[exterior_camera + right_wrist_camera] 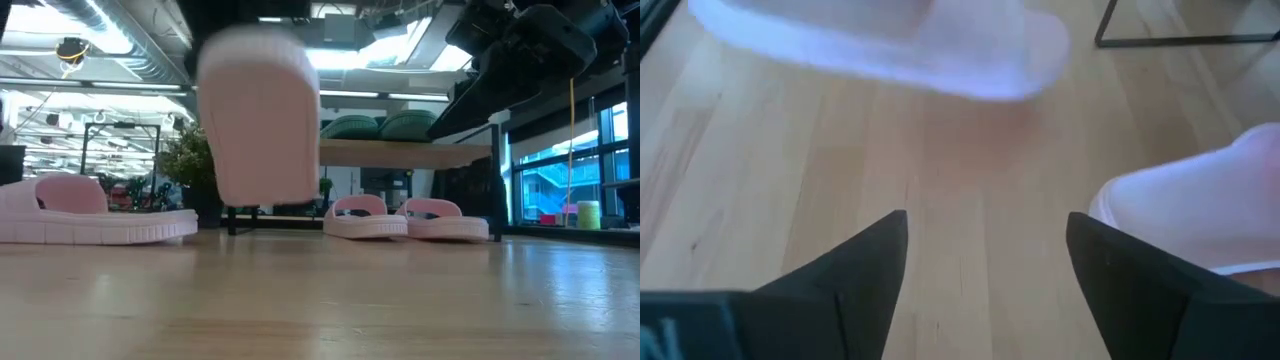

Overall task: Pick and place slides into the shelf
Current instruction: Put the pink slipper under the shelf

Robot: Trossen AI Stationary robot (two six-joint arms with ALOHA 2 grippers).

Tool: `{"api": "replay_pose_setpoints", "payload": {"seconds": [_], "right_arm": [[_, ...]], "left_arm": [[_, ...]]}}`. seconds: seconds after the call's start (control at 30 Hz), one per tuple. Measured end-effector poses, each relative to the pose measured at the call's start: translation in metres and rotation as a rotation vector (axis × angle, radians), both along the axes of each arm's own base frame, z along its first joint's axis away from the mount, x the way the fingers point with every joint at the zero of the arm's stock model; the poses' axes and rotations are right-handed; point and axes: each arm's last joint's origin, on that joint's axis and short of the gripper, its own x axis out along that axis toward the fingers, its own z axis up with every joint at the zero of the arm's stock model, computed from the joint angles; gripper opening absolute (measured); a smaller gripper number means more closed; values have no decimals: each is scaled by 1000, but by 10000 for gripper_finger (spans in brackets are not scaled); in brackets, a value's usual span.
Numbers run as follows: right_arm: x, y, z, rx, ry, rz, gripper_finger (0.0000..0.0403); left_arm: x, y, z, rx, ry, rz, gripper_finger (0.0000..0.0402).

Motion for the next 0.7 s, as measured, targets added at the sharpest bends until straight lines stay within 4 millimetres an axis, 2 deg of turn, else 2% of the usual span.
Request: {"api": "replay_pose_setpoints", "payload": {"seconds": [0.13, 0.33, 0.43, 0.7], "right_arm": [[0, 0, 0, -2, 6, 0, 274], [0, 0, 0, -3, 6, 1, 274], [0, 0, -1, -4, 7, 2, 274], [-1, 0, -1, -7, 16, 3, 274]], "left_arm": [[18, 7, -28, 90, 60, -46, 2], [33, 27, -54, 128, 112, -5, 2], [38, 38, -60, 134, 111, 21, 2], [50, 62, -58, 172, 82, 12, 2]]}}
